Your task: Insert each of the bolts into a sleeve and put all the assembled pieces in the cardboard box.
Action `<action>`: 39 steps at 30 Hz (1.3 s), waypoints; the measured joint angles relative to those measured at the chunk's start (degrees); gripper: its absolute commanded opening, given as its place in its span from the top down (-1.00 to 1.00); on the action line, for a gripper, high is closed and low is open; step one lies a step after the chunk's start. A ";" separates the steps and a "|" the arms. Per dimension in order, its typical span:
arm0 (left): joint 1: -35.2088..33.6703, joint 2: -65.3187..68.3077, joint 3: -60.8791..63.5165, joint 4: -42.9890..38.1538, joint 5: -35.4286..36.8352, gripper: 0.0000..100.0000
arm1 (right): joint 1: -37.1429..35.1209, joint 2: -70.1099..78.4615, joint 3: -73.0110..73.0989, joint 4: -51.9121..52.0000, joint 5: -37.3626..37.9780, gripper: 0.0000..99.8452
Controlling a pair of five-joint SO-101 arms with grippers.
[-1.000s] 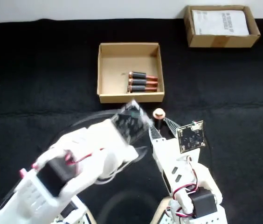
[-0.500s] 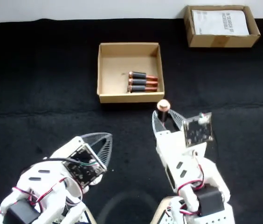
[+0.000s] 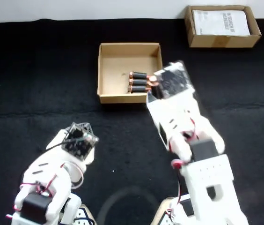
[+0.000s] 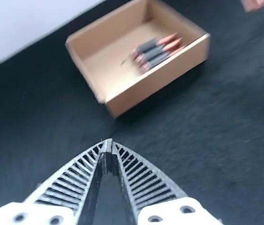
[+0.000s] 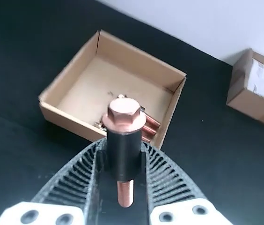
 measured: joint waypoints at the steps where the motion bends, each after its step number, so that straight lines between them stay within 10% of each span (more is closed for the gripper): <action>1: -1.67 -0.18 1.67 -1.05 1.14 0.98 | 0.00 2.11 0.00 -1.23 2.20 0.99; 22: -18.64 -0.18 20.04 -19.96 39.21 0.98 | 0.88 44.40 -10.64 -31.47 44.84 0.99; 34: -18.29 -0.18 20.04 -18.11 39.74 0.98 | 0.70 59.34 -23.82 -20.84 40.70 0.95; 39: -18.11 -0.18 20.04 -18.11 39.74 0.98 | 0.70 59.43 -26.90 -13.27 33.32 0.45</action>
